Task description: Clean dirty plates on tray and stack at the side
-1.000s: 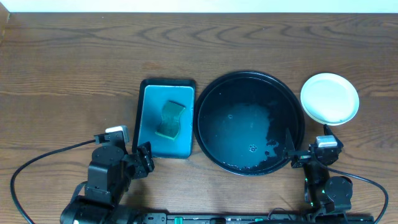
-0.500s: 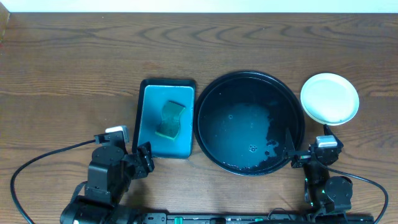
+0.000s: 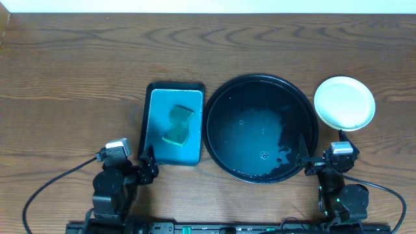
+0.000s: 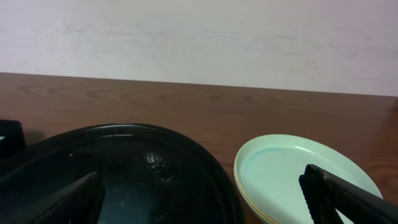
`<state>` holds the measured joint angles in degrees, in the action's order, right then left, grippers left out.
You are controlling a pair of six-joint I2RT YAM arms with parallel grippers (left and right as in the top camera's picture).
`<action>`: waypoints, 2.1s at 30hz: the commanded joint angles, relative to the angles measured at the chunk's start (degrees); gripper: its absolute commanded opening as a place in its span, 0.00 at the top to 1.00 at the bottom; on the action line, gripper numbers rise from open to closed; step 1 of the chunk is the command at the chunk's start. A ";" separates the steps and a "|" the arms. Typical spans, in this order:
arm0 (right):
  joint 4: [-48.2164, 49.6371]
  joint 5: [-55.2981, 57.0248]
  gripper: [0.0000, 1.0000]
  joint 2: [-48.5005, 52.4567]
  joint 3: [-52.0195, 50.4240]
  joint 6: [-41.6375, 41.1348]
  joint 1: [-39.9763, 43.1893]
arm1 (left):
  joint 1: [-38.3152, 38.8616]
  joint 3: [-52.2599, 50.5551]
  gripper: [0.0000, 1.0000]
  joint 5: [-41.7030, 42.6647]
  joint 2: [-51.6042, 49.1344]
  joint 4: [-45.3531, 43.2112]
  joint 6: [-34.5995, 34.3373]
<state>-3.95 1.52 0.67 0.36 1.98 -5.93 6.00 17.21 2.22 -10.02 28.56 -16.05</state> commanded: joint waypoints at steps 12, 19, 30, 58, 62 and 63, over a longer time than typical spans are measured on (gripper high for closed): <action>-0.20 0.37 0.01 -0.39 -0.07 0.44 0.37 | -2.82 -16.63 0.25 1.68 9.92 -37.31 9.46; -0.20 0.37 0.01 -0.39 -0.07 0.44 0.37 | -2.84 -17.00 0.25 1.62 9.92 -27.34 12.66; -0.20 0.37 0.01 -0.39 -0.07 0.44 0.37 | -2.84 -16.98 0.25 1.66 9.94 -24.83 12.61; -0.20 0.37 0.01 -0.39 -0.07 0.44 0.37 | -2.82 -16.98 0.25 1.66 9.79 -24.81 12.61; -0.20 0.37 0.01 -0.39 -0.07 0.44 0.37 | -2.82 -16.98 0.25 1.66 9.79 -24.81 12.61; -0.20 0.37 0.01 -0.39 -0.07 0.44 0.37 | -2.82 -16.98 0.25 1.66 9.79 -24.81 12.61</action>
<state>-3.92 1.50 0.62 0.38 1.98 -5.93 3.46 0.93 3.31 -0.58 1.45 -4.38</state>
